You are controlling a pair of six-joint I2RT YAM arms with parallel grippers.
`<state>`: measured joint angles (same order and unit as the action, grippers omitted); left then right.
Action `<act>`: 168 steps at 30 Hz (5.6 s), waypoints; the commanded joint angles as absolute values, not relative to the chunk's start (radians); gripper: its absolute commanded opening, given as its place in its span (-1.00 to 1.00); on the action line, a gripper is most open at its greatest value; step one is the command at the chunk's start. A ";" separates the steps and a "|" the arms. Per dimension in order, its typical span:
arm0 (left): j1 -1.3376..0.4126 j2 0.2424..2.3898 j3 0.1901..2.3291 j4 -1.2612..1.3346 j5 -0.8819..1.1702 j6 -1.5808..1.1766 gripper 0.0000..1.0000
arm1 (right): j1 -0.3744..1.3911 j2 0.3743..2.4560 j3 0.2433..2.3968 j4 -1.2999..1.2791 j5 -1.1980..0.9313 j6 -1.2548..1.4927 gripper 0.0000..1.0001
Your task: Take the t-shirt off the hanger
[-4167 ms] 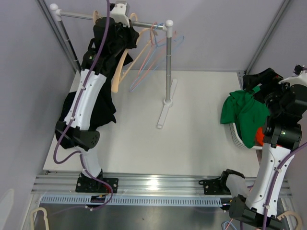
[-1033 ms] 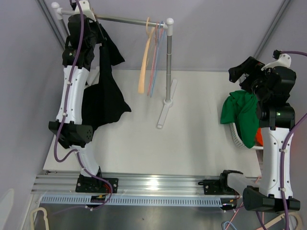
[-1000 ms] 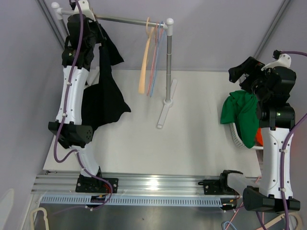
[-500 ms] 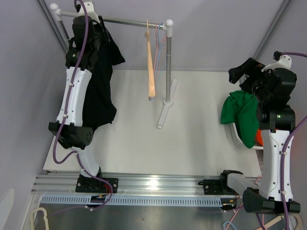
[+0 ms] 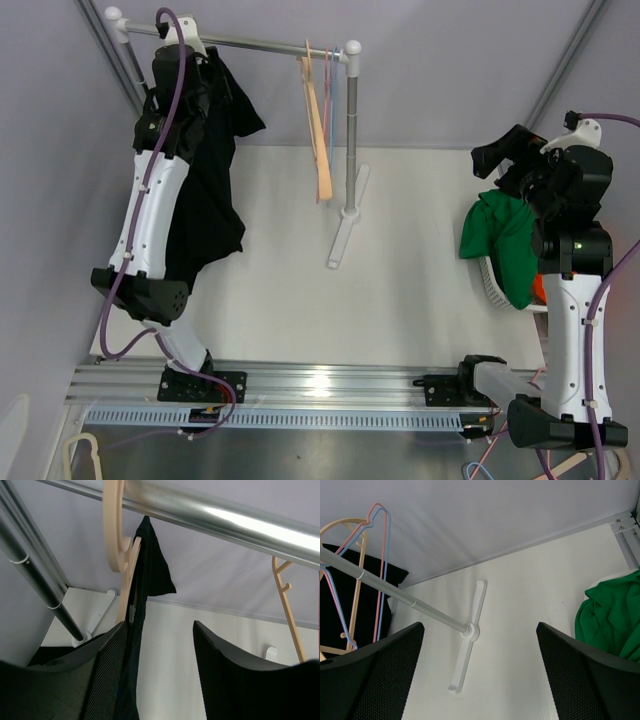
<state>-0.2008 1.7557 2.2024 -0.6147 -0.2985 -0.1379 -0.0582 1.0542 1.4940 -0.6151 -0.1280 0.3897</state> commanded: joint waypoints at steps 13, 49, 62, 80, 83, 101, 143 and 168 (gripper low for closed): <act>-0.190 1.718 2.281 -0.624 -0.425 -0.054 0.35 | -0.044 1.051 1.499 -0.574 -0.161 0.390 0.99; -0.143 1.962 2.439 -0.353 -0.290 -0.084 -0.99 | -0.040 1.129 1.528 -0.477 -0.140 0.364 0.99; -0.144 1.787 2.451 -0.478 -0.146 -0.136 -0.99 | -0.031 1.108 1.513 -0.482 -0.149 0.391 0.99; -0.193 1.594 2.361 -0.698 -0.201 -0.187 -0.99 | 0.443 1.068 1.428 -0.318 -0.284 0.230 0.99; -0.224 1.518 2.293 -0.713 -0.285 -0.199 -0.99 | 0.668 1.078 1.402 -0.272 -0.236 0.163 0.99; -0.374 1.388 2.148 -0.736 -0.431 -0.224 -0.99 | 1.226 1.529 1.495 0.184 -0.135 0.048 0.99; -0.425 0.816 1.608 -0.968 -0.265 -0.255 -0.99 | 1.279 1.411 1.253 -0.207 0.551 0.354 -1.00; -0.425 0.641 1.344 -0.874 -0.051 -0.299 -0.99 | -0.036 1.377 1.927 -0.393 -0.138 0.229 -1.00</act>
<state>-0.4202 0.6407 1.3369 -0.9382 -0.0734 -0.2890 0.0708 1.3128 1.6497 -0.5339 0.1276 0.2684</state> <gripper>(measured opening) 0.055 0.019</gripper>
